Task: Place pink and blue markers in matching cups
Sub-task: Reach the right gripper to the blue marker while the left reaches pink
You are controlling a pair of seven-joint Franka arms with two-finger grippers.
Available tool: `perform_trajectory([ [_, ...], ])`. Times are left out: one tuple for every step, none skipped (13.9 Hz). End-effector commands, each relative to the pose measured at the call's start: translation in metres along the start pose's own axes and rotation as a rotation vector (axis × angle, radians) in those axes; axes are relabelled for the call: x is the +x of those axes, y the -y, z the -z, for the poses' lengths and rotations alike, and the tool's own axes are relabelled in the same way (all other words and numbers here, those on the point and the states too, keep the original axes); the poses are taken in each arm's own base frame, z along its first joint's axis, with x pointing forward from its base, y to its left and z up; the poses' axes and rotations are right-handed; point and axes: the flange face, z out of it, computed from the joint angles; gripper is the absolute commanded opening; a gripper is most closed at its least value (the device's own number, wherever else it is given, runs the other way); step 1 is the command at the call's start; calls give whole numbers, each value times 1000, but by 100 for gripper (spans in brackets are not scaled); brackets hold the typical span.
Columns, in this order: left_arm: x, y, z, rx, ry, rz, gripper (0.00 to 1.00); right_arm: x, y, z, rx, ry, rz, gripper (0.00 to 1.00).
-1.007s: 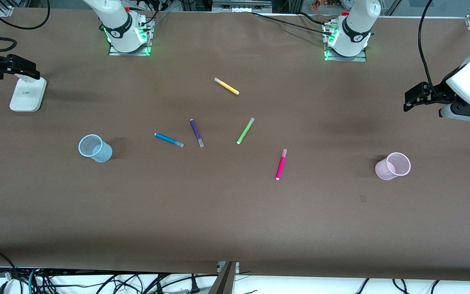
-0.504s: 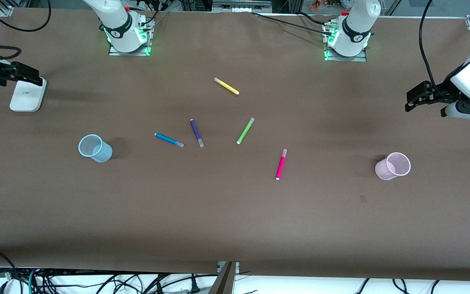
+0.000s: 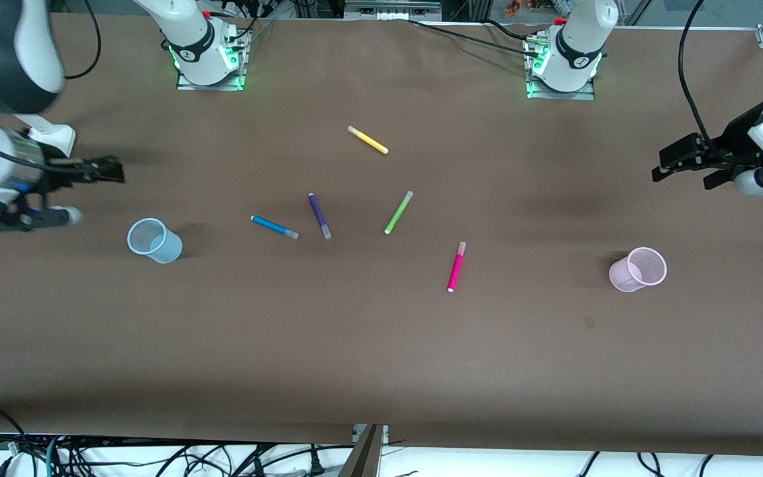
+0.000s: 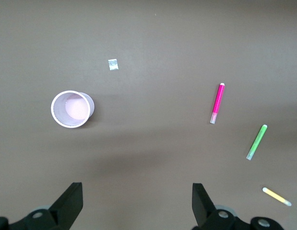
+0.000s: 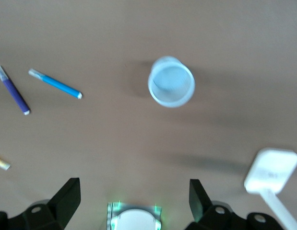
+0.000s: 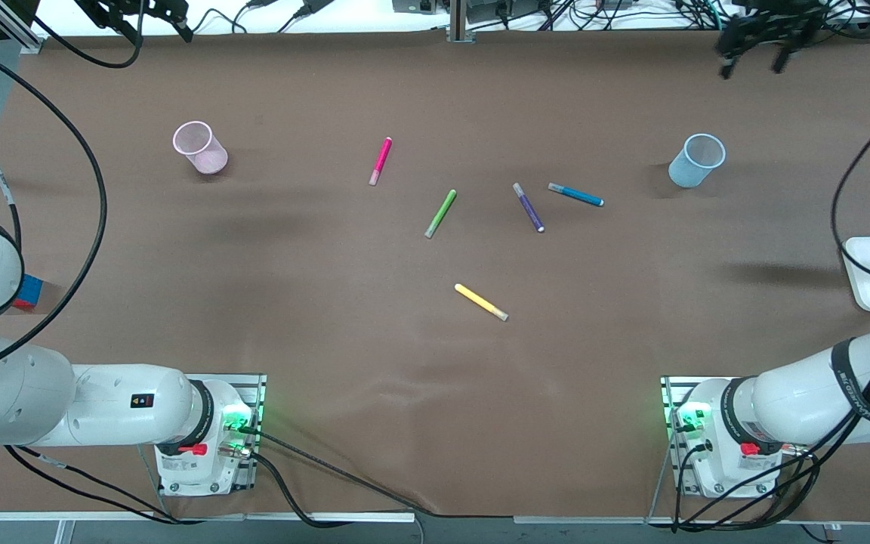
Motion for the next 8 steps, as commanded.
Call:
perform_trajectory([
  [7, -28, -15, 37, 30, -44, 100, 38, 42, -37, -18, -1, 74, 100],
  [10, -27, -18, 57, 28, -48, 100, 50, 59, -56, -27, 5, 99, 100],
  [13, -37, -24, 80, 23, -74, 100, 60, 73, -74, -32, 7, 119, 100],
  [20, -49, -36, 90, 22, -101, 100, 68, 81, -89, -38, 0, 132, 100],
  [27, -61, -44, 88, 7, -123, 100, 73, 94, -103, -42, -4, 151, 100],
  [34, -76, -60, 80, 7, -153, 100, 77, 103, -114, -46, -14, 166, 100],
  [44, -98, -85, 64, 10, -193, 100, 81, 116, -127, -52, -15, 192, 100],
  [54, -115, -109, 45, -1, -217, 100, 86, 124, -141, -55, -21, 215, 100],
])
